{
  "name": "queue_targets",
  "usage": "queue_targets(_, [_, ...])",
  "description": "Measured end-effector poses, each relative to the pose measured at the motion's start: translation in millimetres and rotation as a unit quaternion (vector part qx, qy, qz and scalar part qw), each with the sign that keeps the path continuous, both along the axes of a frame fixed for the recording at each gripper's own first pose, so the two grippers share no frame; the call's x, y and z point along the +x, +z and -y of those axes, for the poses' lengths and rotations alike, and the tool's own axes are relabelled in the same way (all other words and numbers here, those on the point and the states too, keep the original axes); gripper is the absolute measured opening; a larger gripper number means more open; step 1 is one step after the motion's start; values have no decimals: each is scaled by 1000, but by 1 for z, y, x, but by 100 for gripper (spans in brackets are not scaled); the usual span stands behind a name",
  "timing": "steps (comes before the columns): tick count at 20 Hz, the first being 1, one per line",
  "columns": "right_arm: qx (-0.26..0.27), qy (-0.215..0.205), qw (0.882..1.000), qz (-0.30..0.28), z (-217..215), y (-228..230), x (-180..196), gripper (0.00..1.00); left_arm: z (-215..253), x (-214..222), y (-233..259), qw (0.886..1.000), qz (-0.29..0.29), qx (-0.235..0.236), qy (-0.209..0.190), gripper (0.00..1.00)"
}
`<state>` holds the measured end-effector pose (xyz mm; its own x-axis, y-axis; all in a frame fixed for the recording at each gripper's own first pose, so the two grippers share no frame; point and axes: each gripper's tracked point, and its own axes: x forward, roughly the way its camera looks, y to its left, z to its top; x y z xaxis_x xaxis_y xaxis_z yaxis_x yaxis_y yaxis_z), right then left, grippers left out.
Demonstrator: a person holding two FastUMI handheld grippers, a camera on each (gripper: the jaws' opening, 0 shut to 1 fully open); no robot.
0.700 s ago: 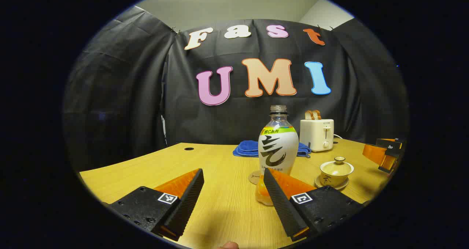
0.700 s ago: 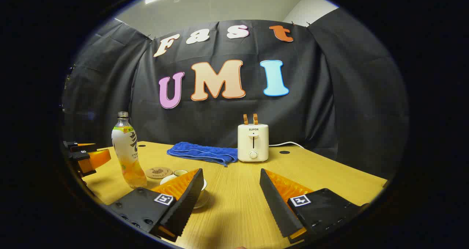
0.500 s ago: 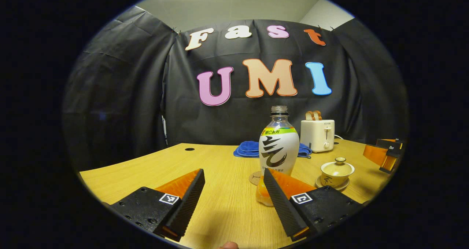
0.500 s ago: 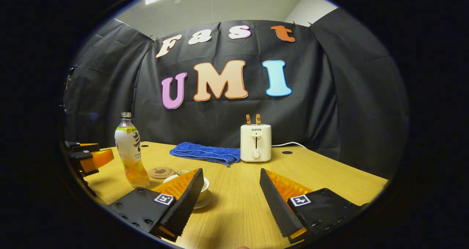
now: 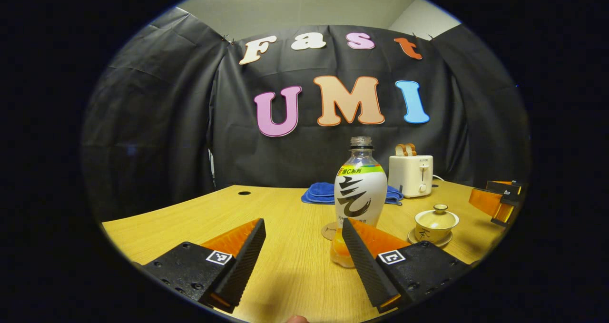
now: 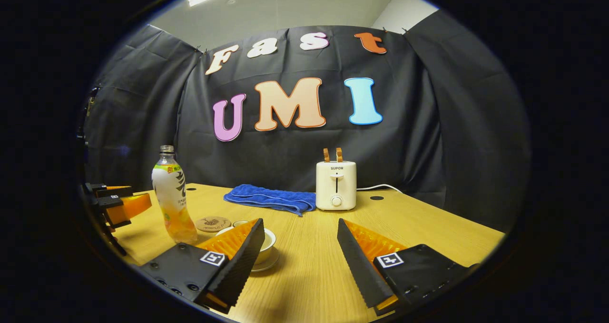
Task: Open the teacup lid with one hand, grasp the water bottle and pour water into the teacup with the other hand; after pouring, place the water bottle on the coaster and then close the teacup lid.
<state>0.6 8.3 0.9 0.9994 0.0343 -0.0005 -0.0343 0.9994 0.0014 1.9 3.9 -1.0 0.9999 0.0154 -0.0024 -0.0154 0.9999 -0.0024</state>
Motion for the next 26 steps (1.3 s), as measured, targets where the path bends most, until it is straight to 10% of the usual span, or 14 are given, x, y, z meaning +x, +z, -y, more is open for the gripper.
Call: queue_targets(26, [-38,79,995,-47,-67,-10,38,98,1,1,2,1000,1,1,1,95])
